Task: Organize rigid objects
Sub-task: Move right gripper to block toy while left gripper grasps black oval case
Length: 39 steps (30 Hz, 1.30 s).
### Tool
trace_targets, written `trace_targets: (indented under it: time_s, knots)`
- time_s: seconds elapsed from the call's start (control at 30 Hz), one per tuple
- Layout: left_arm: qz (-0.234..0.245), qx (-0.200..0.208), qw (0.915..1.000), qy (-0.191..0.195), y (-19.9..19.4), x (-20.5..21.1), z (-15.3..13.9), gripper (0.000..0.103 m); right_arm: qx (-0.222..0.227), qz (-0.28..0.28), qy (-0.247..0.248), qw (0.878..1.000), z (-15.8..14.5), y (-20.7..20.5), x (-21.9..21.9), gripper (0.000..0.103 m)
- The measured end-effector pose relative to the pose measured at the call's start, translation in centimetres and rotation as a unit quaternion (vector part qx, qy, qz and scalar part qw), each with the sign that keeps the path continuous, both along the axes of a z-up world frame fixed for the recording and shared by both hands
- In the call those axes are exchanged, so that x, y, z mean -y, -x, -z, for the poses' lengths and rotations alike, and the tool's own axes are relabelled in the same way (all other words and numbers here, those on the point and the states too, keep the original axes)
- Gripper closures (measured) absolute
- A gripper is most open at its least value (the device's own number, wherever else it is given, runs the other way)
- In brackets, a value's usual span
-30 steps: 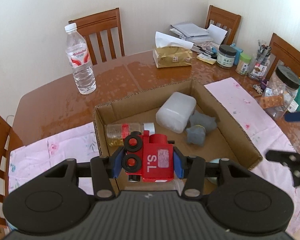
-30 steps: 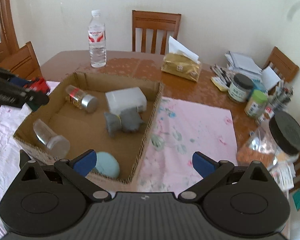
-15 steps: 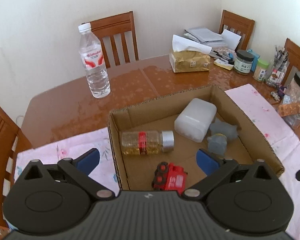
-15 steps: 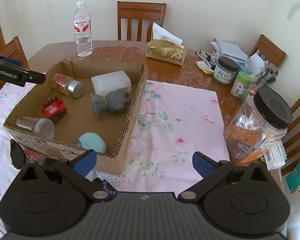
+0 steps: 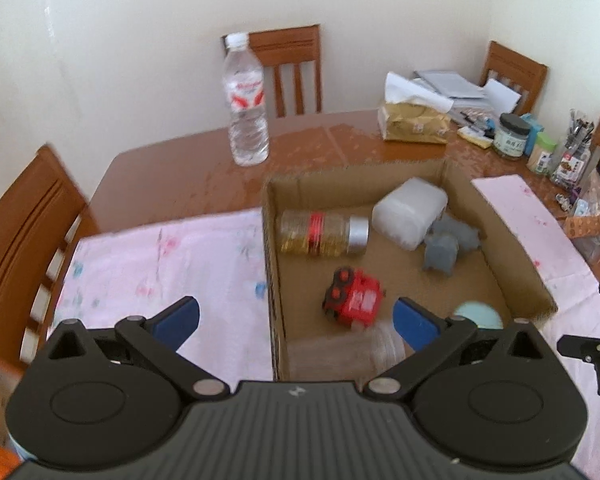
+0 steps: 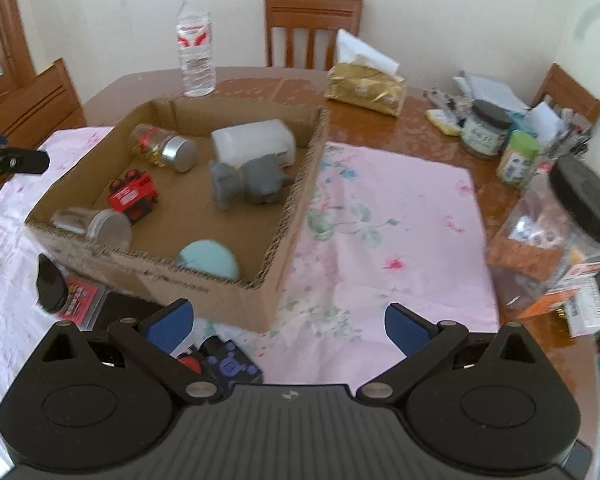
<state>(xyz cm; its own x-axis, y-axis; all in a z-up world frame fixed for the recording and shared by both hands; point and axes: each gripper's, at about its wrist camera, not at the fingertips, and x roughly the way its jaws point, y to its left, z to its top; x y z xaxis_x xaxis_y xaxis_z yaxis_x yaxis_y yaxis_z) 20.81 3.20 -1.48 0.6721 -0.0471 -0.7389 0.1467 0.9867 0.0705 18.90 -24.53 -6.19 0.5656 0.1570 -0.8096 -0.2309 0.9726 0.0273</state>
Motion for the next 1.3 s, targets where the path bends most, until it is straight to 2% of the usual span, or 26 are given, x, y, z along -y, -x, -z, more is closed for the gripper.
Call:
trace_targets:
  time_s: [0.2, 0.37, 0.6, 0.73, 0.9, 1.07, 1.3]
  knots:
    - [-0.048, -0.030, 0.9984, 0.003, 3.5, 0.2, 2.2, 0.001, -0.015, -0.060, -0.018, 0.998, 1.6, 0.6, -0.6, 0.000]
    - [-0.092, -0.057, 0.9941, 0.014, 6.0, 0.3, 3.8, 0.001, -0.038, -0.120, -0.036, 0.991, 4.0, 0.5, -1.4, 0.000]
    - [-0.130, -0.075, 0.9887, 0.002, 9.3, 1.0, 4.5, 0.001, -0.054, -0.182, -0.023, 0.982, 7.0, -0.1, -3.2, 0.000]
    - [-0.135, -0.082, 0.9875, 0.003, 10.3, 0.7, 4.8, 0.001, -0.047, -0.197, -0.002, 0.979, 7.7, 0.2, -4.5, 0.000]
    - [-0.109, -0.091, 0.9897, 0.014, 10.0, -0.3, 5.5, 0.001, -0.064, -0.192, -0.005, 0.979, 7.4, 1.4, -5.5, 0.000]
    - [-0.047, -0.101, 0.9937, 0.015, 8.7, -0.9, 6.7, 0.001, -0.080, -0.159, -0.015, 0.984, 7.1, 3.1, -6.9, 0.000]
    - [0.040, -0.112, 0.9926, 0.026, 6.8, -1.8, 9.1, 0.001, -0.069, -0.117, 0.031, 0.990, 7.6, 4.1, -9.1, 0.000]
